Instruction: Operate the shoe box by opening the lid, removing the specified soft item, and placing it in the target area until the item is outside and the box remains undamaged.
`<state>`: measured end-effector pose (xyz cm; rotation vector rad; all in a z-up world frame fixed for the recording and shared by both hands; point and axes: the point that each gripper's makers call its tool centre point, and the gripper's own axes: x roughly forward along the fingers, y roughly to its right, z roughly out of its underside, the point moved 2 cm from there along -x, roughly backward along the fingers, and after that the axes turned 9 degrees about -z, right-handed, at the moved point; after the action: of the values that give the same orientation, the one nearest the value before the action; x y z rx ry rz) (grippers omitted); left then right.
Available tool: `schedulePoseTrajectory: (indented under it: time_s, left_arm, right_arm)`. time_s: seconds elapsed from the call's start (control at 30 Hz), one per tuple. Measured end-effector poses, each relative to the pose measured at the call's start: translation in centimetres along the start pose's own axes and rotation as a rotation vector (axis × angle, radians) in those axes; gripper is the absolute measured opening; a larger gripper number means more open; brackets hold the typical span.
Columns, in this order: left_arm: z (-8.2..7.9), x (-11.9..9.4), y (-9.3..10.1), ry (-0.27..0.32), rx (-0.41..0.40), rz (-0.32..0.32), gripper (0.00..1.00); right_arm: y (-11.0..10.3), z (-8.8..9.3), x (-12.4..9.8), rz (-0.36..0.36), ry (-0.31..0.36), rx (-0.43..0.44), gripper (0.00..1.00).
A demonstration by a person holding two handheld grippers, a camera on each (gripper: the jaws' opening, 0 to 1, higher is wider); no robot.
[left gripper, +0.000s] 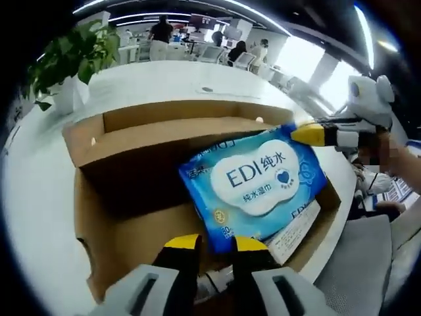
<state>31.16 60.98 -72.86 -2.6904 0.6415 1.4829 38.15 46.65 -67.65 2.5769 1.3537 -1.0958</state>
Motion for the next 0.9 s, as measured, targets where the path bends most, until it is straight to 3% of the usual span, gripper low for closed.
schedulePoseTrajectory:
  time_s: [0.1, 0.23, 0.53, 0.9]
  left_arm:
    - [0.1, 0.2, -0.1, -0.006, -0.007, 0.002, 0.13]
    - [-0.1, 0.2, -0.4, -0.021, -0.097, 0.013, 0.06]
    - [-0.3, 0.0, 0.0, -0.026, -0.120, 0.015, 0.01]
    - [-1.5, -2.0, 0.9, 0.008, -0.104, 0.030, 0.00]
  right_arm:
    - [-0.1, 0.1, -0.3, -0.002, 0.005, 0.006, 0.00]
    - [-0.1, 0.1, -0.3, 0.000, 0.007, -0.002, 0.00]
    - [-0.2, 0.1, -0.5, 0.002, 0.014, 0.009, 0.00]
    - [0.0, -0.4, -2.0, 0.004, 0.046, 0.036, 0.00]
